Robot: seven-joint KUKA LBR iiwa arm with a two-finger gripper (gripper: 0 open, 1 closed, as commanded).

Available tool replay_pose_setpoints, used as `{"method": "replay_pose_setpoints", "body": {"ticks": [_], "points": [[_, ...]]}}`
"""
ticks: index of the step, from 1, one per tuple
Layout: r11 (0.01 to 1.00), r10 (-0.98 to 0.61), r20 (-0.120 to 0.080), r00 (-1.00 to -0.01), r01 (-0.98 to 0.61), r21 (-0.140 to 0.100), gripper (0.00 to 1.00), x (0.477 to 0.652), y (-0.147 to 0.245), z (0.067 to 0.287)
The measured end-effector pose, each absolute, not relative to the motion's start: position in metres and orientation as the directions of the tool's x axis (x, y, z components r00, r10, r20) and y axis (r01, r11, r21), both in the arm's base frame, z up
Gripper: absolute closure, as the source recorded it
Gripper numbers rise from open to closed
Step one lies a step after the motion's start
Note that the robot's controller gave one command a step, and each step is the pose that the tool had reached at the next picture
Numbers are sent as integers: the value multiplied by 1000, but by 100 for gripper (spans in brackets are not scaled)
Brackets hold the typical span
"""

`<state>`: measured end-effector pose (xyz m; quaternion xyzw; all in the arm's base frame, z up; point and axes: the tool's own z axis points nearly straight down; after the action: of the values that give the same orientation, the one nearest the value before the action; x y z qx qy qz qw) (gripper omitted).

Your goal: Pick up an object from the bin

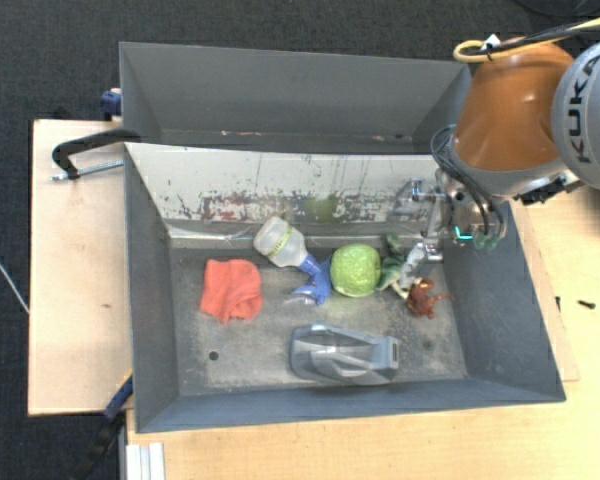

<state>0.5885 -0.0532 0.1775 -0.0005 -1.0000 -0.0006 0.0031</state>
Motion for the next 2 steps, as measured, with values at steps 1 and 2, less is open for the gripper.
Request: {"method": "replay_pose_setpoints", "body": {"ticks": [1,2], "points": [[1000,0,-2,-1000,0,0,0,590,-53,182],[999,-33,-6,-999,-33,0,0,594,-37,118]]}}
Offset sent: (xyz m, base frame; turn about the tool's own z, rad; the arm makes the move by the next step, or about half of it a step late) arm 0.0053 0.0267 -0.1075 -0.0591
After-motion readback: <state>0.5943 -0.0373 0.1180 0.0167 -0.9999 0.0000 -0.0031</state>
